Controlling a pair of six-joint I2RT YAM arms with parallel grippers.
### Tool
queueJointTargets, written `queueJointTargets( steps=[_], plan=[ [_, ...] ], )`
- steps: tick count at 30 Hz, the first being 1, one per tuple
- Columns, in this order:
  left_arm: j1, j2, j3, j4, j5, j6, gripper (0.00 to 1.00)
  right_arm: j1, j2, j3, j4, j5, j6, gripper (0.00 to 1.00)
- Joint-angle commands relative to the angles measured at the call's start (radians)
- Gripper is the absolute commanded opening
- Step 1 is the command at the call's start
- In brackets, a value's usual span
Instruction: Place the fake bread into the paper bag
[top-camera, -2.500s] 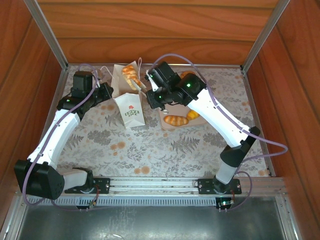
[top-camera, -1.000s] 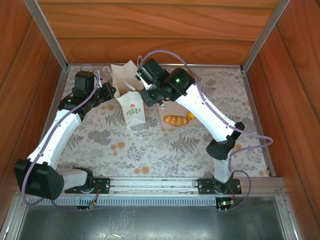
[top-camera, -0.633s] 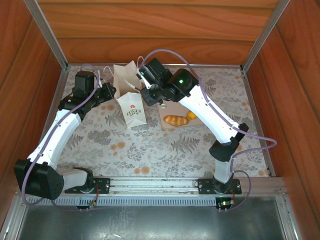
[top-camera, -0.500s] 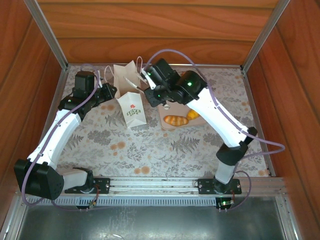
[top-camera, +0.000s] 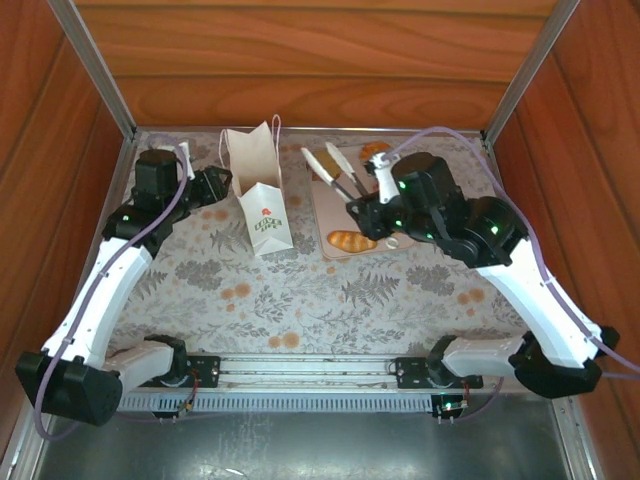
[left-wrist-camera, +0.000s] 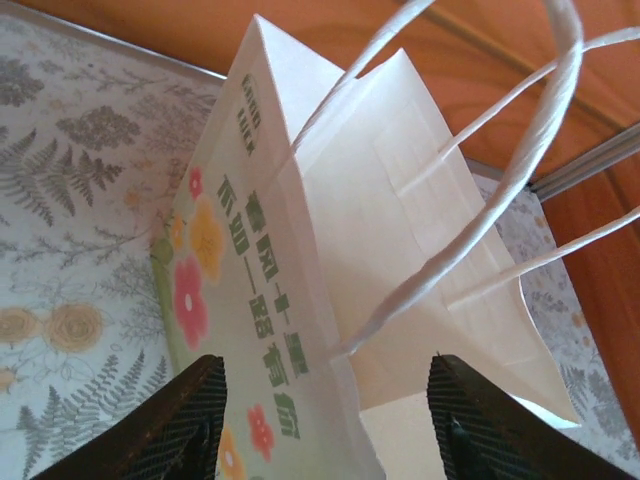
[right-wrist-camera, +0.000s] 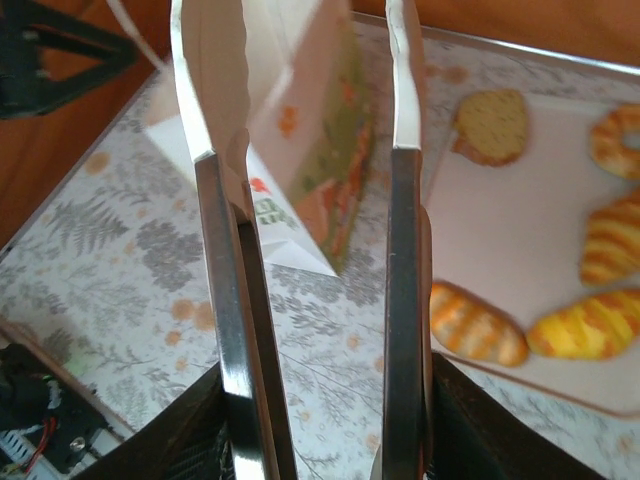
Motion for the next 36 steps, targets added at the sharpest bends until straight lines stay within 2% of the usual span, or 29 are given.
queueJointTargets(
  steps=[1, 8, 17, 22, 30, 36],
  plan=[
    [-0.004, -0.048, -0.026, 0.000, -0.038, 0.057, 0.66, -0.073, -0.039, -0.068, -0.012, 0.009, 0.054, 0.49],
    [-0.005, -0.117, -0.074, 0.001, 0.025, 0.132, 0.82, -0.268, -0.047, -0.213, -0.052, -0.007, 0.020, 0.51],
    [-0.003, -0.229, -0.168, 0.011, -0.051, 0.234, 0.95, -0.478, 0.106, -0.307, 0.007, -0.039, -0.045, 0.52],
    [-0.002, -0.278, -0.228, 0.048, -0.062, 0.291, 1.00, -0.526, 0.223, -0.281, 0.024, -0.028, -0.069, 0.54],
    [-0.002, -0.326, -0.308, 0.157, -0.063, 0.359, 1.00, -0.553, 0.375, -0.204, 0.031, -0.012, -0.095, 0.57],
    [-0.002, -0.347, -0.373, 0.246, -0.146, 0.380, 1.00, -0.551, 0.493, -0.136, 0.007, 0.014, -0.103, 0.57]
  ],
)
